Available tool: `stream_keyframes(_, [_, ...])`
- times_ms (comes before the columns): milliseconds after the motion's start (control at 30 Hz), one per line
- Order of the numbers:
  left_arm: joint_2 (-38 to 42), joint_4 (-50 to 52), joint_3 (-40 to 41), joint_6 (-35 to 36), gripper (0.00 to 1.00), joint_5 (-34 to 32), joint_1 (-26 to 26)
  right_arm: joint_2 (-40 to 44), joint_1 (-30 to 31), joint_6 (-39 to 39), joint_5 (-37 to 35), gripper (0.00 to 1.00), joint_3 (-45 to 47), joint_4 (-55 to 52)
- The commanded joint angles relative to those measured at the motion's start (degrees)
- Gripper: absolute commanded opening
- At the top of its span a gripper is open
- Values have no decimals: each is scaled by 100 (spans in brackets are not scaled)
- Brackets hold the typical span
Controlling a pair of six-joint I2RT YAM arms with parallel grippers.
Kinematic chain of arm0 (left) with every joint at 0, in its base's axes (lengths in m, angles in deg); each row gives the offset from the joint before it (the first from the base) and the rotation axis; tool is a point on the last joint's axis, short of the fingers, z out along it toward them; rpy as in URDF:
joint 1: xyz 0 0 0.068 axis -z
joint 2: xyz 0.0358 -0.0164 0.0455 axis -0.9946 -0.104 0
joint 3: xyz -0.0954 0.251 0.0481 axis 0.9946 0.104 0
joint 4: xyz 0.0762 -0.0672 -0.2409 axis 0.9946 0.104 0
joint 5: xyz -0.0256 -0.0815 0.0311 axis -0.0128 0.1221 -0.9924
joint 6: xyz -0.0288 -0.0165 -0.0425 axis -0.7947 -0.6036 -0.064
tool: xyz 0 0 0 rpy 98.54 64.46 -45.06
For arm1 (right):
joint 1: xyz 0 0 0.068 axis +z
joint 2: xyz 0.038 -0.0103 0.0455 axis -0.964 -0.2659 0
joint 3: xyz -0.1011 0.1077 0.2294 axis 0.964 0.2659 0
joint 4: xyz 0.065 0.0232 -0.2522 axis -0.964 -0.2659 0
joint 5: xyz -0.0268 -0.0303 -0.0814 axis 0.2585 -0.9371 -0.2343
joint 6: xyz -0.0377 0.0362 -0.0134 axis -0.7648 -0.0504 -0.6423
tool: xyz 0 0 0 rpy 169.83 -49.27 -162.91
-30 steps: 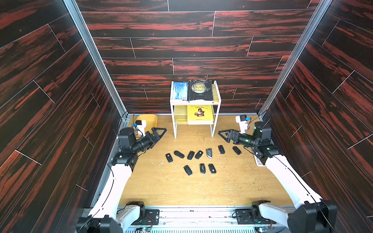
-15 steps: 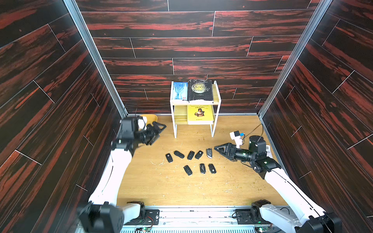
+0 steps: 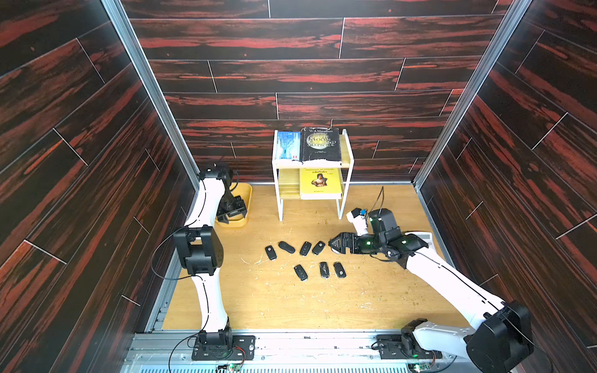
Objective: Place the car key into the storage box
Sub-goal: Pick up the storage box at the corner of the board.
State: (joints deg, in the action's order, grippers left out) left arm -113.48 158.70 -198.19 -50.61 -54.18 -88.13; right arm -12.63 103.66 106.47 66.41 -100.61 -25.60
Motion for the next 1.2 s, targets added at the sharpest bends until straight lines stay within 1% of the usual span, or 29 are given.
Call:
stream_keyframes(0, [168, 128, -142, -54, 71, -160, -322, -192, 45, -207, -308, 98, 174, -67])
stream_keyframes(67, [242, -260, -118, -96, 71, -290, -454, -242, 53, -225, -289, 99, 289, 28])
stream_keyframes(167, [143, -244, -285, -114, 73, -571, -529, -311, 54, -247, -242, 99, 384, 116])
stream_keyframes(233, [-69, -36, -514, -61, 72, -421, -549, -342, 55, -260, -253, 99, 430, 158])
stream_keyframes(333, [-476, 423, -992, 140, 70, -481, -524, -416, 54, -269, -236, 99, 484, 255])
stream_keyframes(433, [-670, 254, -1050, 160, 70, -633, -522, -514, 62, -278, -141, 99, 486, 301])
stream_keyframes(533, [-854, 286, -1178, 29, 71, -765, -563, -504, 63, -311, -132, 99, 486, 288])
stream_keyframes(600, [-951, 349, -1364, -82, 71, -532, -631, -462, 63, -329, -181, 99, 518, 299])
stream_keyframes(633, [-961, 260, -1444, -95, 70, -518, -636, -463, 58, -329, -190, 99, 536, 309])
stream_keyframes(767, [-961, -330, -1882, -120, 73, -1020, -649, -484, 63, -315, -113, 99, 641, 372])
stream_keyframes(833, [-1040, -552, -2108, -25, 76, -1044, -658, -488, 63, -325, -88, 99, 686, 375])
stream_keyframes(867, [-1184, -552, -2353, 36, 78, -1013, -670, -484, 63, -347, -95, 99, 697, 360])
stream_keyframes(900, [-1302, -542, -2552, 118, 79, -958, -689, -477, 66, -377, -124, 98, 697, 337])
stream_keyframes(967, [-1484, -723, -2604, 252, 81, -816, -756, -479, 67, -454, -245, 98, 681, 250])
stream_keyframes(1100, [-2018, -768, -2992, 513, 82, -673, -854, -527, 71, -630, -503, 99, 588, 8])
stream_keyframes(1167, [-2228, -775, -3124, 597, 83, -623, -919, -567, 143, -713, -917, 98, 479, -224])
